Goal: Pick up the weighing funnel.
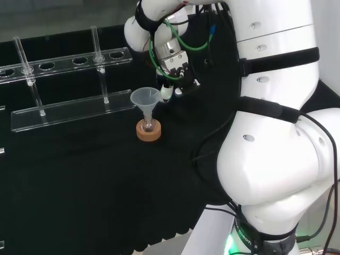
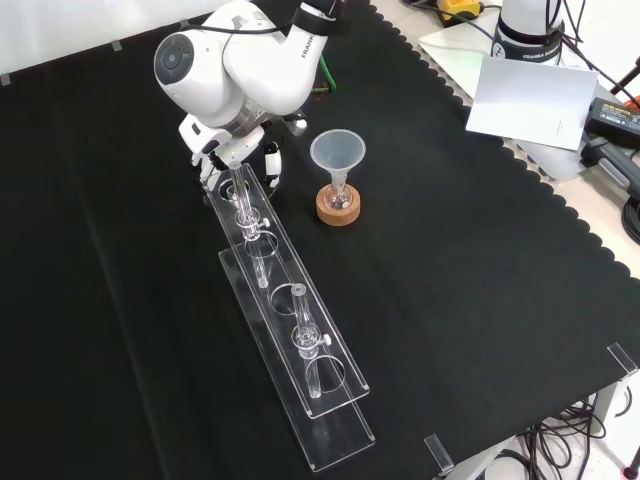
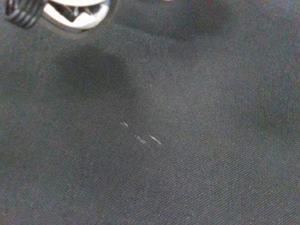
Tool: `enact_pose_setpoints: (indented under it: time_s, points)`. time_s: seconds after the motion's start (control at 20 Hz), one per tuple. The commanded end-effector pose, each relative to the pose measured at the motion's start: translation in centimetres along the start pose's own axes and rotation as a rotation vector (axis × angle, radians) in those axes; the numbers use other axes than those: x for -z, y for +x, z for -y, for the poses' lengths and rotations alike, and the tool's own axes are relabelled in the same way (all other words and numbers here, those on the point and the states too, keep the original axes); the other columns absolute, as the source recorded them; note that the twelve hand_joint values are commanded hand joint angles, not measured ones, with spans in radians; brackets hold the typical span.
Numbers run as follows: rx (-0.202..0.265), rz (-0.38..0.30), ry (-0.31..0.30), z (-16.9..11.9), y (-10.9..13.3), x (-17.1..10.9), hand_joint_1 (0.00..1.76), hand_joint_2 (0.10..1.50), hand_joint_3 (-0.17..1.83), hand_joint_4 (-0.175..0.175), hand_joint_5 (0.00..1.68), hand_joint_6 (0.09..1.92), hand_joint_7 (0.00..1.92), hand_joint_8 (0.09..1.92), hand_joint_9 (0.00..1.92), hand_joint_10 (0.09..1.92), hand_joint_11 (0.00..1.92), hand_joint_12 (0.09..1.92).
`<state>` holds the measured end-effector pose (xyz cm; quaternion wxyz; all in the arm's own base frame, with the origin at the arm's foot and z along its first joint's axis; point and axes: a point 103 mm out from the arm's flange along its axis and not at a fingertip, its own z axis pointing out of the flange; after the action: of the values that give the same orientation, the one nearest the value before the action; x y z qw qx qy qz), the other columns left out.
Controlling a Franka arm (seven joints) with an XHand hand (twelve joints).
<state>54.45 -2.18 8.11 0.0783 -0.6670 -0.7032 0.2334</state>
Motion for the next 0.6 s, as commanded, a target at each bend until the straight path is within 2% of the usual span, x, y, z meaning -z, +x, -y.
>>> enact_pose_setpoints:
  time_s: [0.05,0.2,0.6]
  points:
    - [-0.002,0.005,-0.010,0.03,-0.30,-0.24,0.91,0.61,0.57,0.013,0.72,0.33,0.58,0.63,0.81,0.46,0.53,1.27]
    - [0.001,0.010,-0.015,0.05,-0.15,-0.34,0.92,0.61,0.58,0.019,0.70,0.47,0.59,0.62,0.82,0.45,0.54,1.27]
    - [0.008,-0.002,-0.019,0.04,-0.41,-0.60,0.94,0.61,0.58,0.026,0.73,0.58,0.61,0.63,0.85,0.45,0.56,1.26]
